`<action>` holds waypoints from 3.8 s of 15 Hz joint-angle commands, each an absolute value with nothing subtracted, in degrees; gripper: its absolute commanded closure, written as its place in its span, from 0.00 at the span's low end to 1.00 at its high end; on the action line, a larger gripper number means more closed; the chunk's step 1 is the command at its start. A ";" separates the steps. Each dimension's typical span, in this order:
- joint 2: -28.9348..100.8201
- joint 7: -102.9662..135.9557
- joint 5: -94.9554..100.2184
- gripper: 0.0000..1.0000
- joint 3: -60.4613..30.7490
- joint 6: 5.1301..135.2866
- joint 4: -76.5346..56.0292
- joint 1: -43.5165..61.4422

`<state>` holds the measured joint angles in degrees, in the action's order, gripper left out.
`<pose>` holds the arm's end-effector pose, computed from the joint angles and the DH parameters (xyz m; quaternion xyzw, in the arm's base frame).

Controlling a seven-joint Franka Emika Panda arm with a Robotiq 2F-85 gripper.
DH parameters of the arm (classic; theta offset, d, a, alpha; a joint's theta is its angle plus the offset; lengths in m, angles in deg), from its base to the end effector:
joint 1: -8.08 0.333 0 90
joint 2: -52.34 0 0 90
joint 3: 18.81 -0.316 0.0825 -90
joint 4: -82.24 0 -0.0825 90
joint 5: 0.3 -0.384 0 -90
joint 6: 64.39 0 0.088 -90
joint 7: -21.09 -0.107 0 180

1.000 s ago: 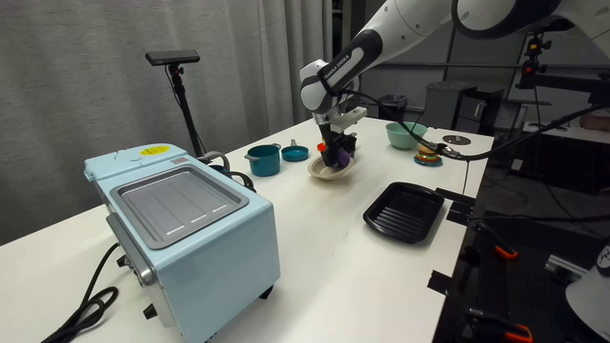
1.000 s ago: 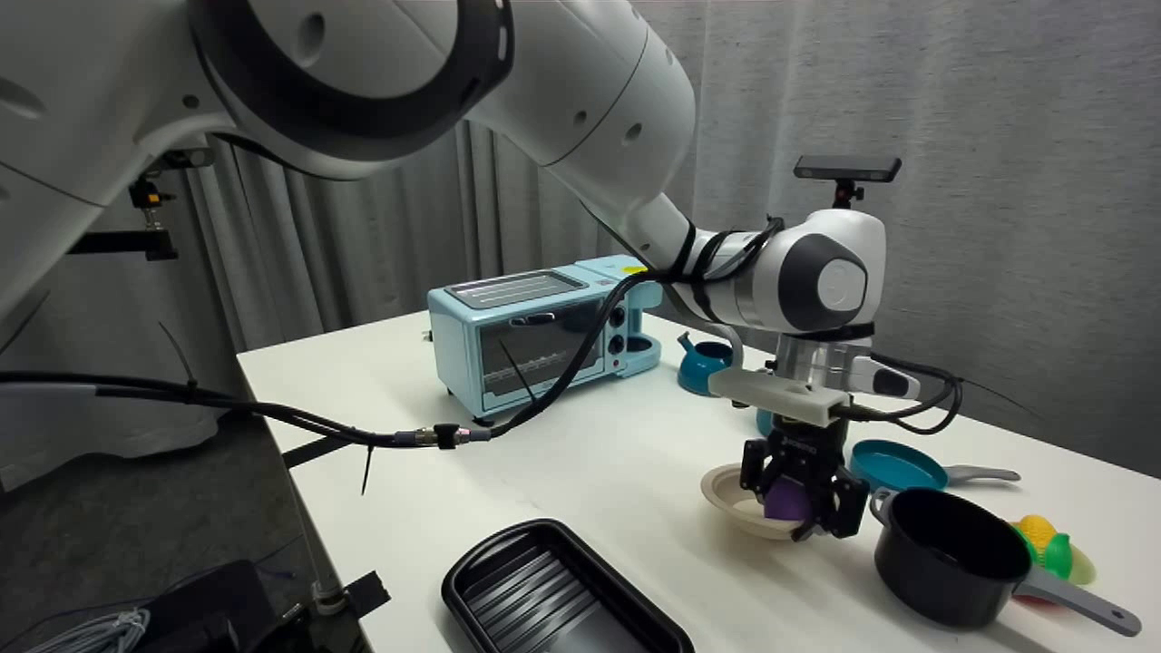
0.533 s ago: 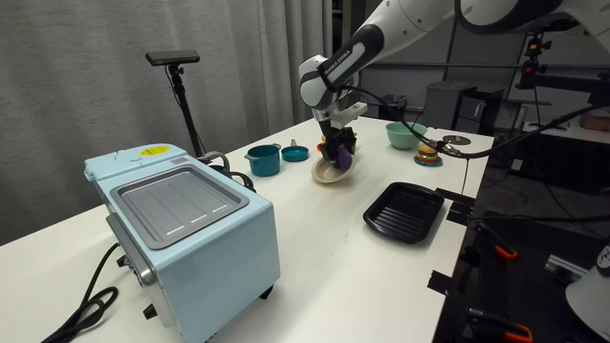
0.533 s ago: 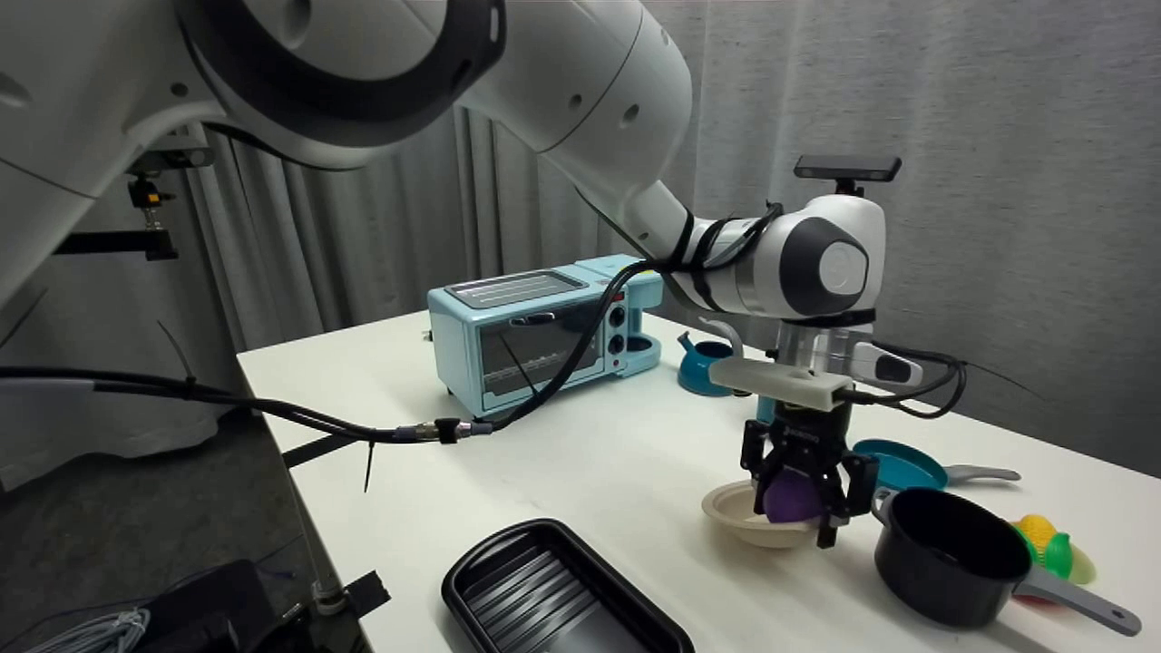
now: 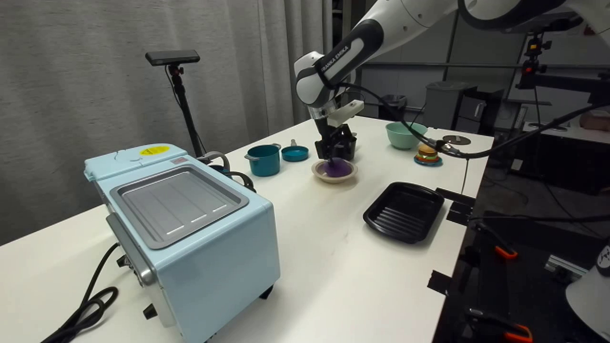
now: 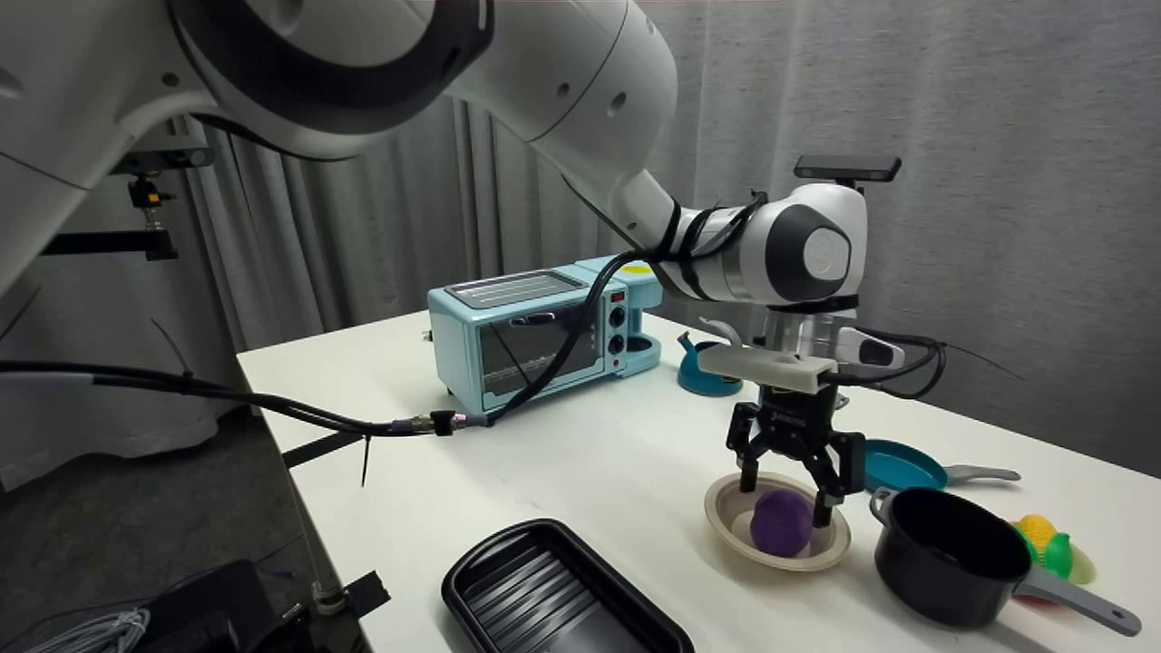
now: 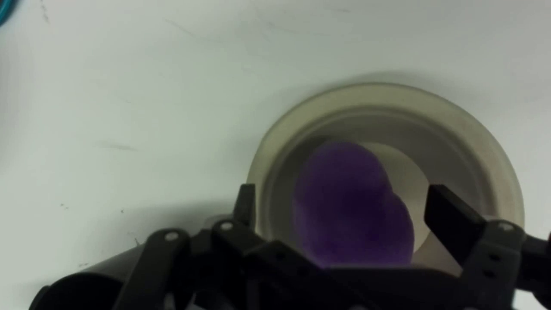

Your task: Put the purple plushie on the table

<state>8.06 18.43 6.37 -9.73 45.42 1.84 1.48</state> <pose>0.6782 -0.1782 0.2313 0.9793 -0.1161 -0.1365 0.0943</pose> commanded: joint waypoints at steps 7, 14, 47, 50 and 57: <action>5.06 15.21 6.66 0.00 -9.67 45.65 4.62 1.19; 2.99 14.56 6.03 0.45 -10.11 45.45 7.28 0.85; 33.35 31.00 -18.44 0.95 -20.36 59.61 -22.28 3.94; 27.10 29.33 -16.82 0.95 -20.12 56.22 -18.27 3.81; 15.95 25.16 -13.31 0.95 -19.46 49.71 -8.95 4.31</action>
<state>20.48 27.63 -15.50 -19.89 53.78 -15.13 4.02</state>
